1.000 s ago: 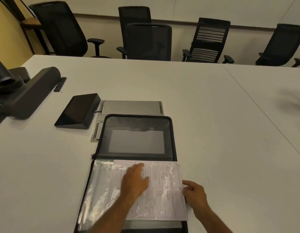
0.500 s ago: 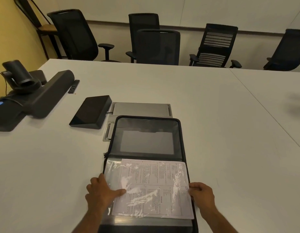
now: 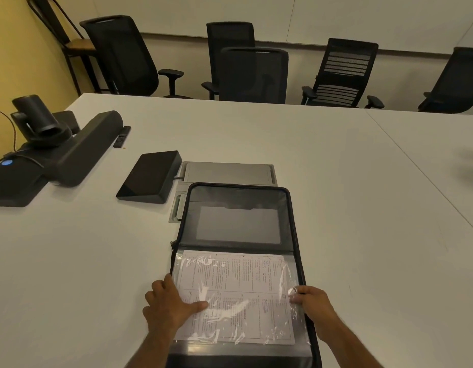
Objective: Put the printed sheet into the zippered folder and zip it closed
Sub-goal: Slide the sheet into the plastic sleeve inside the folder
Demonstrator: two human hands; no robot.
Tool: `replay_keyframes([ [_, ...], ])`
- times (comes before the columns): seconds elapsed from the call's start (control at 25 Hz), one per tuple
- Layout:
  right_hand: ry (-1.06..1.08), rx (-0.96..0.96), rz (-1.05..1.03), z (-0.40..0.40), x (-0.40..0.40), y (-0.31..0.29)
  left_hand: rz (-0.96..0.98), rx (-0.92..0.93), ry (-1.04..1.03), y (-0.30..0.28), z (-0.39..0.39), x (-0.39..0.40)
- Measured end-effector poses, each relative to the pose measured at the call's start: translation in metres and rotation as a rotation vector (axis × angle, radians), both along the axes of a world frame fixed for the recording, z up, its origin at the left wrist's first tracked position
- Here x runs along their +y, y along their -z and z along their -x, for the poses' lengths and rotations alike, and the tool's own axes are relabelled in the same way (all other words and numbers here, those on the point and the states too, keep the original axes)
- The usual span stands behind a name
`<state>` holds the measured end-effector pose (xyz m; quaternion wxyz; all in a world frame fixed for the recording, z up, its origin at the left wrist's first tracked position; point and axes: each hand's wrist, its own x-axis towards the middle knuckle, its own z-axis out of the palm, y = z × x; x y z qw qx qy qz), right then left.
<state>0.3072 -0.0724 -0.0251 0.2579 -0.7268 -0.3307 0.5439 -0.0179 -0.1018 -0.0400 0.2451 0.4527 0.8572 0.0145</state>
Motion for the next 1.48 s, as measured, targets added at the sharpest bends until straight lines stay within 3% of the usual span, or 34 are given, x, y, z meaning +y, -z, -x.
replay_keyframes([
  [1.16, 0.014, -0.01, 0.062, 0.007, 0.004, 0.006, -0.014, 0.026, 0.0, 0.005, 0.0, 0.001],
  [1.36, 0.243, -0.024, 0.122, -0.001, 0.012, -0.001, -0.085, -0.023, -0.027, 0.012, 0.007, -0.003],
  [1.48, 0.324, -0.086, 0.059, -0.01, 0.021, -0.001, -0.153, -0.077, -0.061, 0.012, 0.018, 0.008],
])
